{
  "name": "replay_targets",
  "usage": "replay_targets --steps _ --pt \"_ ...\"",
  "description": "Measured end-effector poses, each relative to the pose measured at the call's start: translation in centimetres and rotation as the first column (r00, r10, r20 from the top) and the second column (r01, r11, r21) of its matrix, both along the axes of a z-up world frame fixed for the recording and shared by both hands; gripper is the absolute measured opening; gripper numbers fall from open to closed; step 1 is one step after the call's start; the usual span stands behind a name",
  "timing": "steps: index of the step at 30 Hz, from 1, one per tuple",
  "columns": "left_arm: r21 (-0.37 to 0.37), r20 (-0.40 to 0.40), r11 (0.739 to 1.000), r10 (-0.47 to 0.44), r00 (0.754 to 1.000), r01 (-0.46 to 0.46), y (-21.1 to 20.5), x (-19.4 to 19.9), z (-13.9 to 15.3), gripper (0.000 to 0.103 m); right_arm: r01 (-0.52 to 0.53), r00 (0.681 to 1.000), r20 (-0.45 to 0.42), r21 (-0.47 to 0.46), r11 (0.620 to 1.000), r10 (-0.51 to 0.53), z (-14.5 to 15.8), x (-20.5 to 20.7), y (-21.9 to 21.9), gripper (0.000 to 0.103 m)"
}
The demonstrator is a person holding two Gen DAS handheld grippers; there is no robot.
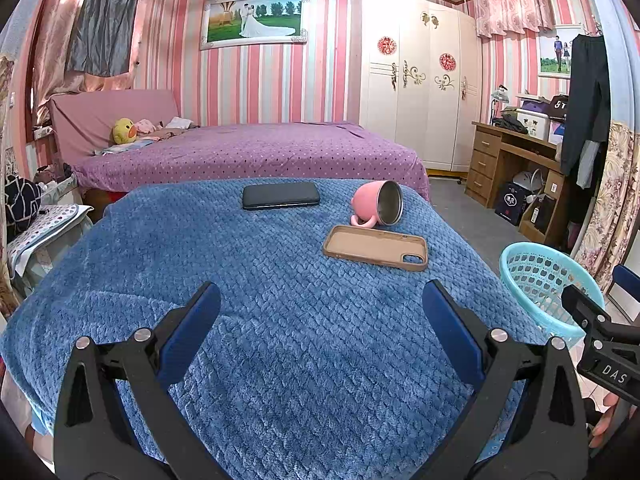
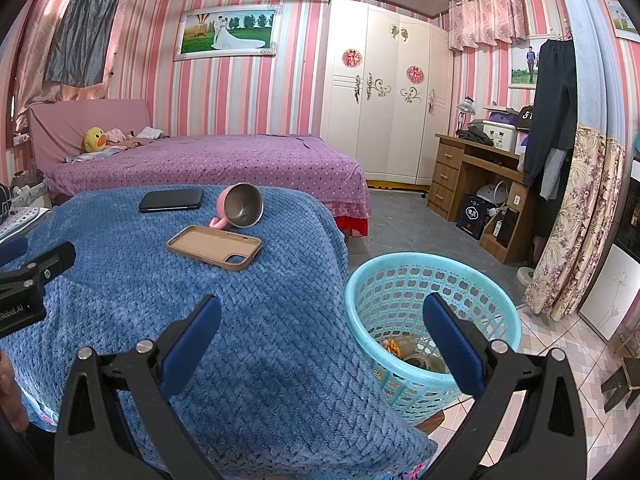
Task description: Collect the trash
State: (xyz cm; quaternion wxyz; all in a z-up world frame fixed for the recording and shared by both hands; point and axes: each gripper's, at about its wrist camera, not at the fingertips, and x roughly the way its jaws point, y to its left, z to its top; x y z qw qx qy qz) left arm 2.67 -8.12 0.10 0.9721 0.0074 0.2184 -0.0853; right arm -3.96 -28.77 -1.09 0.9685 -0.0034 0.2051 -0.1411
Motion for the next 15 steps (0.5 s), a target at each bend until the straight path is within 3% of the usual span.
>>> replay_targets --steps 15 --pt "-0.006 -0.009 1.0 -0.004 1.0 0.004 -0.02 0.13 0.07 0.098 0.0 1.0 0.0 0.0 1.0 0.0 -0.04 0.03 0.02 0.098"
